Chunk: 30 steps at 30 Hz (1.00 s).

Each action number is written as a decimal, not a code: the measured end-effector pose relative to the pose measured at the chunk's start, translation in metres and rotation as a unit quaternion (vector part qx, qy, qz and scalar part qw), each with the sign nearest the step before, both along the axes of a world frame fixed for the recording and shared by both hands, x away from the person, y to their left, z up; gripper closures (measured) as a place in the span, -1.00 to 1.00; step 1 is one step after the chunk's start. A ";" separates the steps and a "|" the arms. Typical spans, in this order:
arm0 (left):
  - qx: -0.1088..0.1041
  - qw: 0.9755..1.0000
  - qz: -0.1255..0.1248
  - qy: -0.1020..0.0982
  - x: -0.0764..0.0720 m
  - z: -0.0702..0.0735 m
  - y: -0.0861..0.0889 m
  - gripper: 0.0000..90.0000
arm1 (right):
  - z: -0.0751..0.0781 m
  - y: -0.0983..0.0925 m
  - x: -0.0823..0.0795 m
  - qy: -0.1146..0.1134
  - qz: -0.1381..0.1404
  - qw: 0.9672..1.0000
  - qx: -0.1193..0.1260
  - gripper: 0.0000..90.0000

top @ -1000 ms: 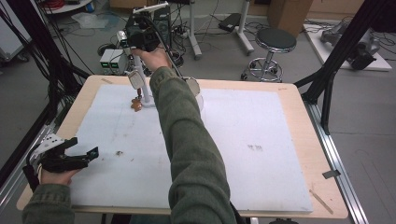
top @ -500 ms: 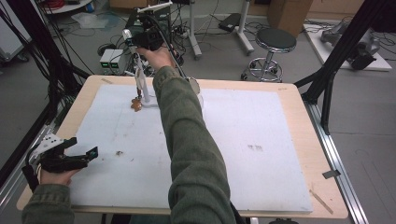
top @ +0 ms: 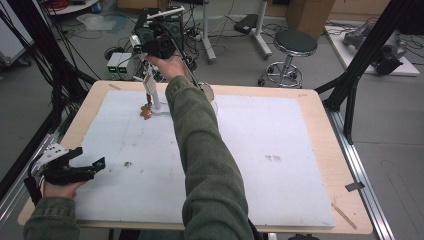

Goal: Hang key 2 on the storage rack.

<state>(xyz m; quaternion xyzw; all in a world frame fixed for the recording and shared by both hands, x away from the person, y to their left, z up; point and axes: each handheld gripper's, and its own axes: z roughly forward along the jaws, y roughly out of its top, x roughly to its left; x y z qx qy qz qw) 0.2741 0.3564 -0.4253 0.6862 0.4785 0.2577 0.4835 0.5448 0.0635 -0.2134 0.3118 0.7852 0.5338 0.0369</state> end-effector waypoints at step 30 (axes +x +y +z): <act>0.008 1.000 -0.001 0.001 -0.001 0.000 -0.006 -0.96 | -0.021 -0.057 -0.047 -0.051 -0.015 0.996 -0.077 -0.99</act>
